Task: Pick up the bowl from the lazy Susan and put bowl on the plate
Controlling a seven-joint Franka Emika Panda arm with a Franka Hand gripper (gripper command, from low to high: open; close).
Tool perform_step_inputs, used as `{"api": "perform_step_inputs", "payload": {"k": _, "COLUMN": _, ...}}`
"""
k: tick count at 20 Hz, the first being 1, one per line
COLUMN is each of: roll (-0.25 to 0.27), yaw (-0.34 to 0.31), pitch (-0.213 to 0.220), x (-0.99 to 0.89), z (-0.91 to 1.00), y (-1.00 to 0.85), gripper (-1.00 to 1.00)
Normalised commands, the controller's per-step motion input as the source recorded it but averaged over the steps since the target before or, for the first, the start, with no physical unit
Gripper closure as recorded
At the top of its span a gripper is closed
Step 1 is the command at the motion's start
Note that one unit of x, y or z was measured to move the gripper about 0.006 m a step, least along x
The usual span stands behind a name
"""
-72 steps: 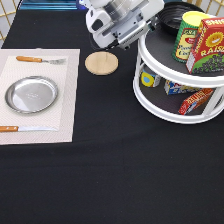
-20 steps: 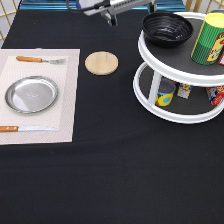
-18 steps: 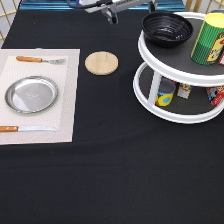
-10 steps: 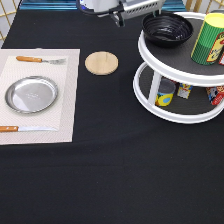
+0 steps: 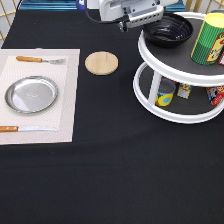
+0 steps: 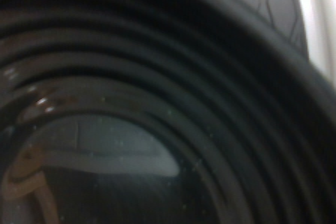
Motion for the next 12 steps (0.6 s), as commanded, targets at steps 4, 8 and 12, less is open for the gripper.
{"api": "perform_step_inputs", "payload": {"k": 4, "roll": -0.104, "yaw": -0.140, "pitch": -0.144, "x": -0.39, "z": -0.06, "y": 0.06, "gripper": 1.00}}
{"api": "perform_step_inputs", "payload": {"k": 8, "roll": -0.095, "yaw": -0.141, "pitch": -0.133, "x": -0.28, "z": -0.15, "y": 0.14, "gripper": 1.00}}
{"api": "perform_step_inputs", "payload": {"k": 12, "roll": -0.077, "yaw": -0.108, "pitch": -0.130, "x": -0.25, "z": -0.30, "y": 0.14, "gripper": 1.00}}
